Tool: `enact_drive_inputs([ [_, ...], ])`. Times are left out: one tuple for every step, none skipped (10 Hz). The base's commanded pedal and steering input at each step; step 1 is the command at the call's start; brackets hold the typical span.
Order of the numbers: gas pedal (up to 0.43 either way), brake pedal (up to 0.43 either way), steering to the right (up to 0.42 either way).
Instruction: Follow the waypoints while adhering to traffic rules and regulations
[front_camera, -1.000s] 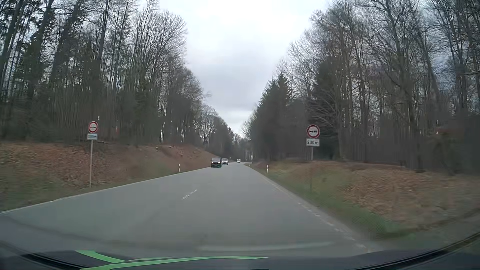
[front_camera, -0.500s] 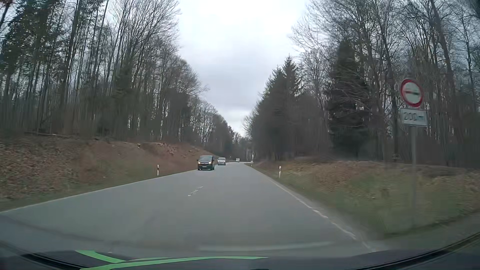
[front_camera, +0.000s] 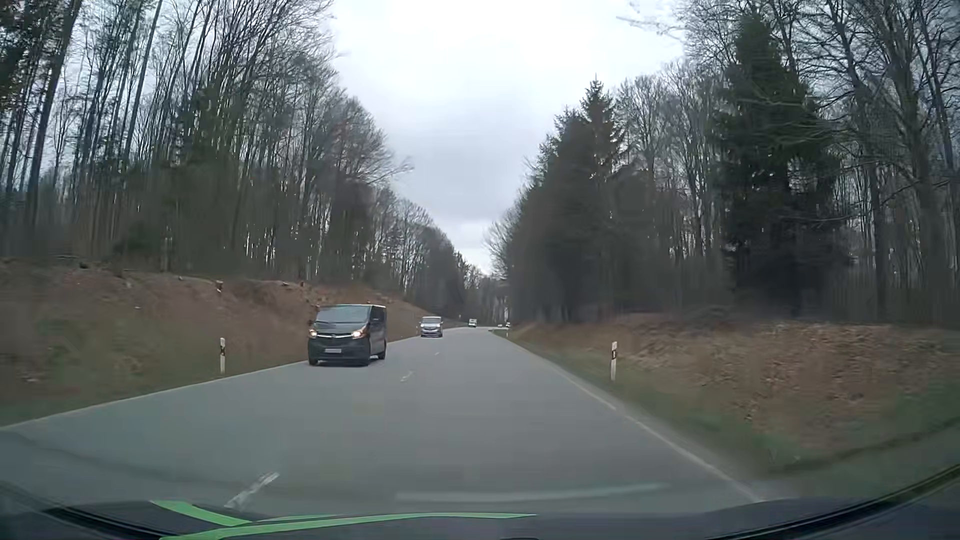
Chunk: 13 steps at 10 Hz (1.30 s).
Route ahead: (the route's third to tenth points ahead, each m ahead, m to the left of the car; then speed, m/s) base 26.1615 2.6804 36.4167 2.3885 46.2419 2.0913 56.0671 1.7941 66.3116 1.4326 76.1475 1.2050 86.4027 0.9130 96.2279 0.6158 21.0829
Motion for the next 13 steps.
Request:
enact_drive_inputs([
  [0.220, 0.000, 0.003],
  [0.220, 0.000, 0.004],
  [0.220, 0.000, 0.003],
  [0.220, 0.000, 0.004],
  [0.220, 0.000, 0.004],
  [0.220, 0.000, 0.004],
  [0.220, 0.000, 0.003],
  [0.220, 0.000, 0.004],
  [0.220, 0.000, 0.003],
  [0.220, 0.000, 0.004],
  [0.220, 0.000, 0.003],
  [0.220, 0.000, 0.003],
  [0.220, 0.000, 0.003],
])
